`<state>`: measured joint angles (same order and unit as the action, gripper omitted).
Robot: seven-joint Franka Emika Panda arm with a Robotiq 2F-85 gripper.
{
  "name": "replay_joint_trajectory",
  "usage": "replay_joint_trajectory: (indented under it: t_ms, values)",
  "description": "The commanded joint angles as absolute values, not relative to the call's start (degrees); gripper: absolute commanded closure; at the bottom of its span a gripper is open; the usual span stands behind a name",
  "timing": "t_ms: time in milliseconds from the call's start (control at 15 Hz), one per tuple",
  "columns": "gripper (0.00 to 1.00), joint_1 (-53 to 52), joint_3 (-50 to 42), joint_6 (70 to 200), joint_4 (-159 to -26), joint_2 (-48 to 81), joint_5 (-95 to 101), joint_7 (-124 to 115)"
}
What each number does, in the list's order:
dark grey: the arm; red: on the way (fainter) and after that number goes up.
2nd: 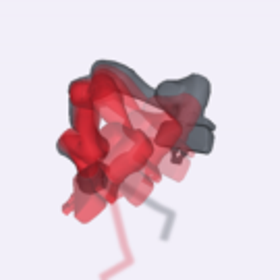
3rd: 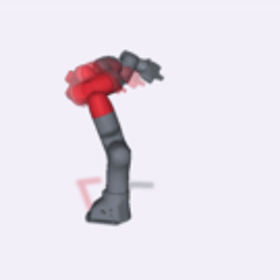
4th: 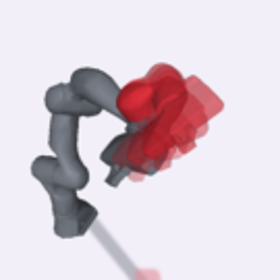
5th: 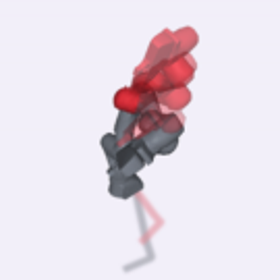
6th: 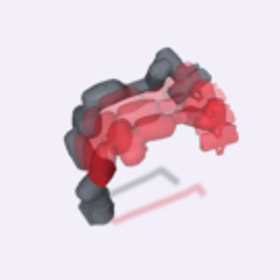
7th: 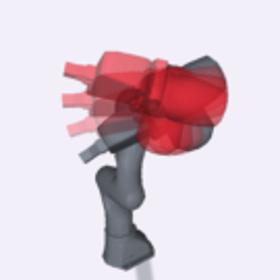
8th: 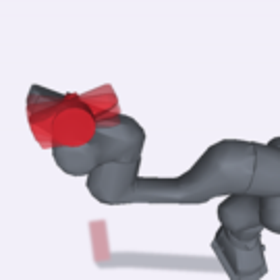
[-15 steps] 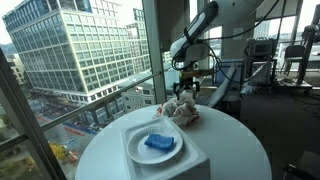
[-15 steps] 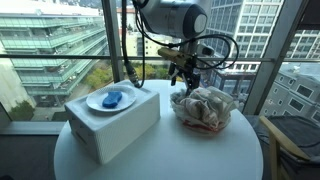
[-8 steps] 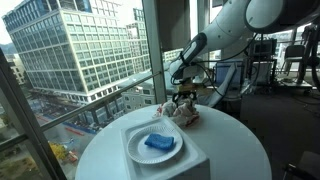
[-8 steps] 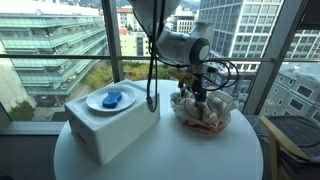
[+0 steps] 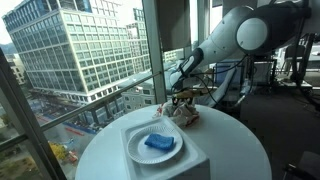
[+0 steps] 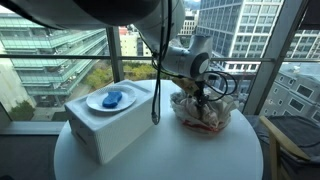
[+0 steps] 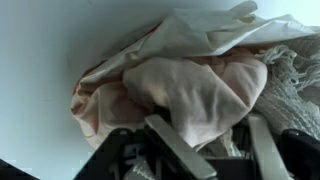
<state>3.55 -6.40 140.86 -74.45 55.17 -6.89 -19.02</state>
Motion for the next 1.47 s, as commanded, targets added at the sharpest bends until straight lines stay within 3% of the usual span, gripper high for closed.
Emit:
replay_joint_trajectory:
  t_ms: [0,333,800,1400]
  values:
    - [0.64,3.3,-7.2,142.3,-75.2,55.0,-7.3,-21.4]
    - [0.99,3.3,-7.4,137.3,-79.1,51.2,-7.8,-23.4]
    - [0.97,-1.6,-11.3,135.2,-94.2,34.9,-4.8,-29.3]
    - [0.97,-0.8,-14.8,141.8,-119.4,9.8,-3.5,-41.1]
